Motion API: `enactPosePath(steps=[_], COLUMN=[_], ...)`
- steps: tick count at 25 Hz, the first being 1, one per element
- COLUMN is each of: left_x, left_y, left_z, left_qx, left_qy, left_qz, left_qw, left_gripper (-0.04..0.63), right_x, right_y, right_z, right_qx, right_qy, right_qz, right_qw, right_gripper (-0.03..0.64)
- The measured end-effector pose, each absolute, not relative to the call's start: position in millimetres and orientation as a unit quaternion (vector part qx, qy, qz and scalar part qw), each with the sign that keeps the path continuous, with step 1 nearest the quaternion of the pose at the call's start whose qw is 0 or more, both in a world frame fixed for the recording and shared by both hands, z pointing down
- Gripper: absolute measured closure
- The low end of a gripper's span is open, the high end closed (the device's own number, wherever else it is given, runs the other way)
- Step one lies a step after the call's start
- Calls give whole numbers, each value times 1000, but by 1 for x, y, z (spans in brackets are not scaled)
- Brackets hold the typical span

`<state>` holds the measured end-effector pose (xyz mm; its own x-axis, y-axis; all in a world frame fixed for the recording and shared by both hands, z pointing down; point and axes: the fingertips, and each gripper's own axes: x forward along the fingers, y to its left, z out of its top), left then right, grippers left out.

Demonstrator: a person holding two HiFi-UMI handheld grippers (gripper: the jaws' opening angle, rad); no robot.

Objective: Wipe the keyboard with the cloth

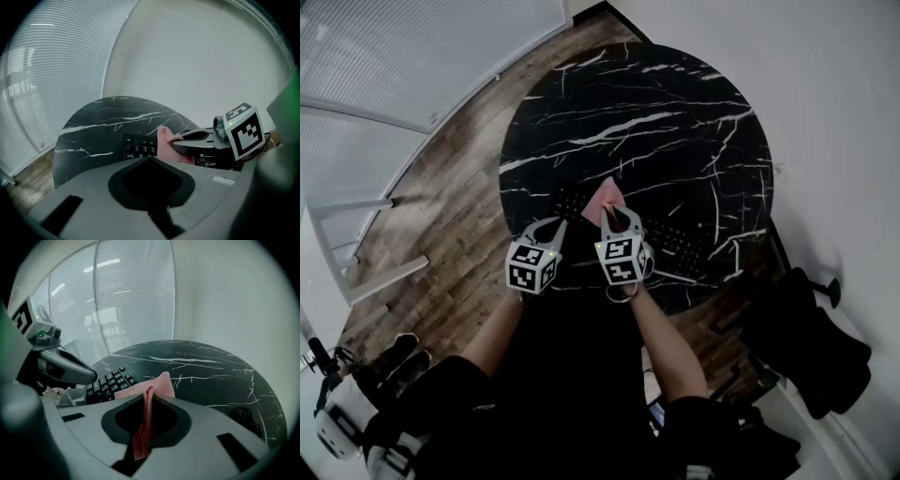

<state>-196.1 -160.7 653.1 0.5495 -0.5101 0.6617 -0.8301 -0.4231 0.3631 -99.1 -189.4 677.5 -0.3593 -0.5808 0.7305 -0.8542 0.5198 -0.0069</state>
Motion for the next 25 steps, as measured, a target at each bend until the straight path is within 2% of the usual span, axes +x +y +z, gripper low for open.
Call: enactPosePath(steps=[25], left_x=[-266], left_y=[-168], left_z=[659], left_qx=[777], left_qy=[-474], left_qz=[213], left_qw=[356], left_gripper=[595], right_x=[-204], right_y=[-215], right_z=[677], right_qx=[364], right_qy=[-842], right_qz=[182], right_qw=[355], right_gripper=[598])
